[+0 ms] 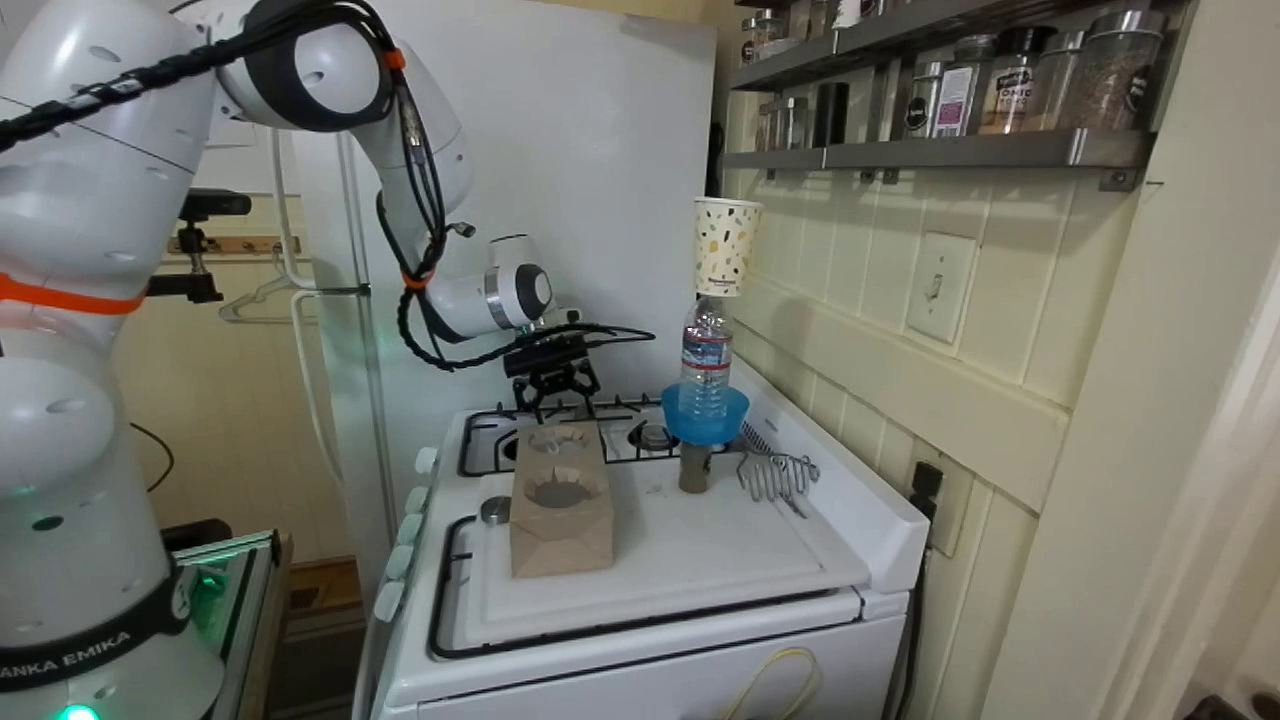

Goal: Pick up the spice bottle

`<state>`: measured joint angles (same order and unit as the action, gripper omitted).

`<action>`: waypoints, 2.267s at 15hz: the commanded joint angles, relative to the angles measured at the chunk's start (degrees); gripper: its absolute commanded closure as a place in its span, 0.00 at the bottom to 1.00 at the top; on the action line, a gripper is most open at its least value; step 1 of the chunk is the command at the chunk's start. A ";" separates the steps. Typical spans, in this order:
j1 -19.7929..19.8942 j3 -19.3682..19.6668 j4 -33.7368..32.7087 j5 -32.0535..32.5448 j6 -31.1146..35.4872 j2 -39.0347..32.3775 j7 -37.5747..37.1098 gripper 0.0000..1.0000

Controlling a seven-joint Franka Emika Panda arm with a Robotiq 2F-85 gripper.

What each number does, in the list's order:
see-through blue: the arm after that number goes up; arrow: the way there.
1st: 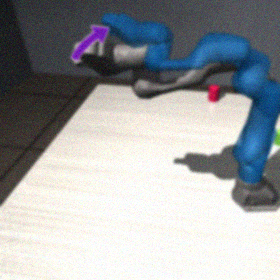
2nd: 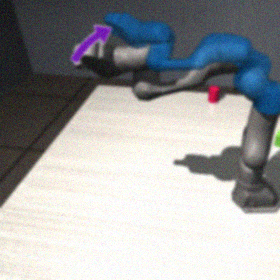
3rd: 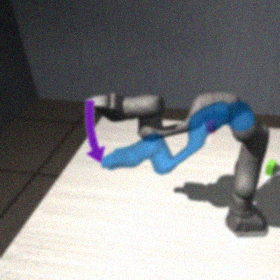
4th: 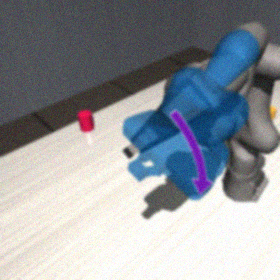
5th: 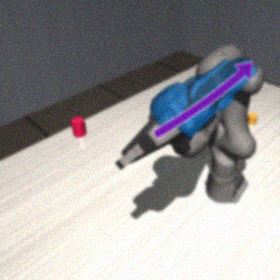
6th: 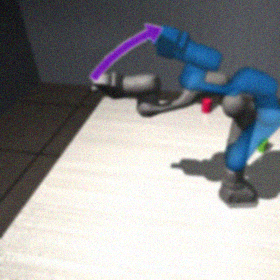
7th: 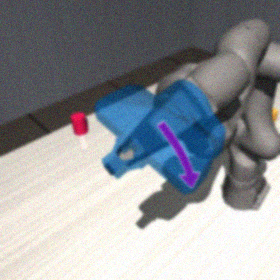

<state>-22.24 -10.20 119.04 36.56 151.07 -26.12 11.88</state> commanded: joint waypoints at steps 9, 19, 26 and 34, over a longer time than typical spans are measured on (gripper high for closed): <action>0.18 -0.35 -1.28 0.57 3.22 -2.94 1.16 0.09; -1.77 1.28 -4.68 1.34 0.63 -5.29 -1.18 0.36; -2.43 1.23 -5.95 0.74 -0.71 -6.93 -1.21 0.55; -2.17 0.96 -6.18 0.41 -0.91 -6.62 -0.92 0.19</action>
<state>-23.69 -9.42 114.48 36.56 151.42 -31.41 11.79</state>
